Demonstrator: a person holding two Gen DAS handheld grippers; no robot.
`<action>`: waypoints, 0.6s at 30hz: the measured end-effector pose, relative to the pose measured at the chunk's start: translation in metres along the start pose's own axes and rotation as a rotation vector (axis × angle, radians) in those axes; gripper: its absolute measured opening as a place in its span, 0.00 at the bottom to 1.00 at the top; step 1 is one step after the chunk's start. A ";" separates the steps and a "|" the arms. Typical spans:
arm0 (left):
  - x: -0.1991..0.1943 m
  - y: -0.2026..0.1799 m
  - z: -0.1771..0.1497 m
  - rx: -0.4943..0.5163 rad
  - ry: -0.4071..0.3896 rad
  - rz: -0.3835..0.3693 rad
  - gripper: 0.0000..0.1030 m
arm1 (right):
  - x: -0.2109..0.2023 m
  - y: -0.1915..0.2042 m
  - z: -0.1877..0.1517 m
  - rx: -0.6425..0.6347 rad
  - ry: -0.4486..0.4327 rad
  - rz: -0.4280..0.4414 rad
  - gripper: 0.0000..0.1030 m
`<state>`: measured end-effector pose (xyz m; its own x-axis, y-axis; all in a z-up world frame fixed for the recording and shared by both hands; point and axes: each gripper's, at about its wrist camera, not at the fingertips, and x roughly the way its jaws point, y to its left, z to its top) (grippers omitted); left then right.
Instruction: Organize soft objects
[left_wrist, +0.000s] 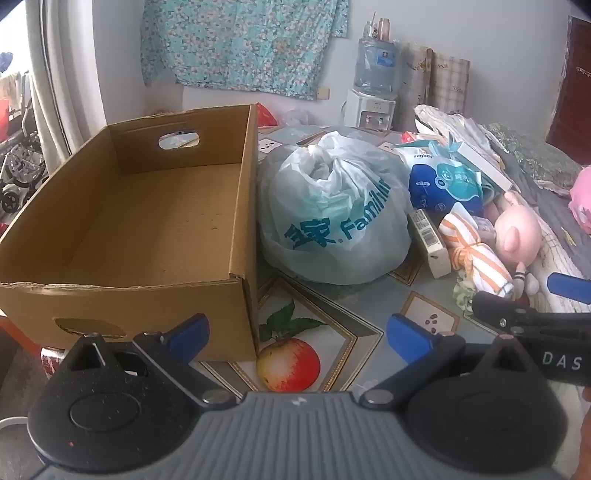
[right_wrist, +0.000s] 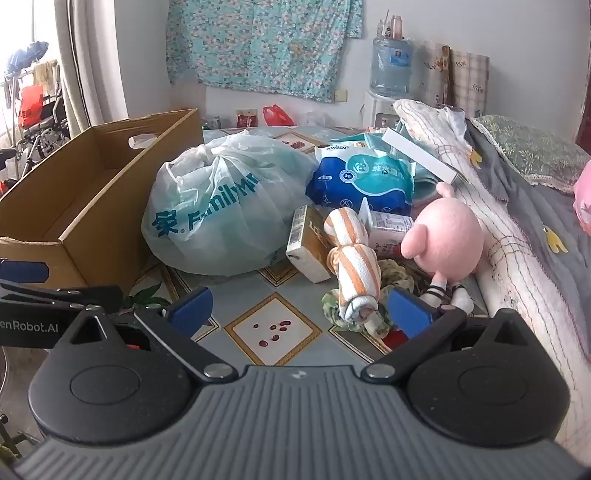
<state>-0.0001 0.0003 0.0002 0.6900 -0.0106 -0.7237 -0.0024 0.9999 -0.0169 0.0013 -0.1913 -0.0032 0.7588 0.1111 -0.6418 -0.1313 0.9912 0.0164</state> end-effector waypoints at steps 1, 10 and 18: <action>0.000 0.000 0.000 0.001 -0.002 -0.001 1.00 | 0.000 0.000 0.000 -0.003 -0.008 -0.005 0.99; -0.007 0.005 0.003 -0.003 -0.037 0.010 1.00 | -0.003 0.004 0.005 -0.008 -0.012 -0.009 0.99; -0.004 0.009 0.002 -0.020 -0.032 0.009 1.00 | -0.004 0.006 0.006 -0.015 -0.018 -0.008 0.99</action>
<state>-0.0015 0.0090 0.0047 0.7129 -0.0004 -0.7012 -0.0229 0.9995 -0.0239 0.0012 -0.1857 0.0045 0.7710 0.1050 -0.6281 -0.1351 0.9908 -0.0003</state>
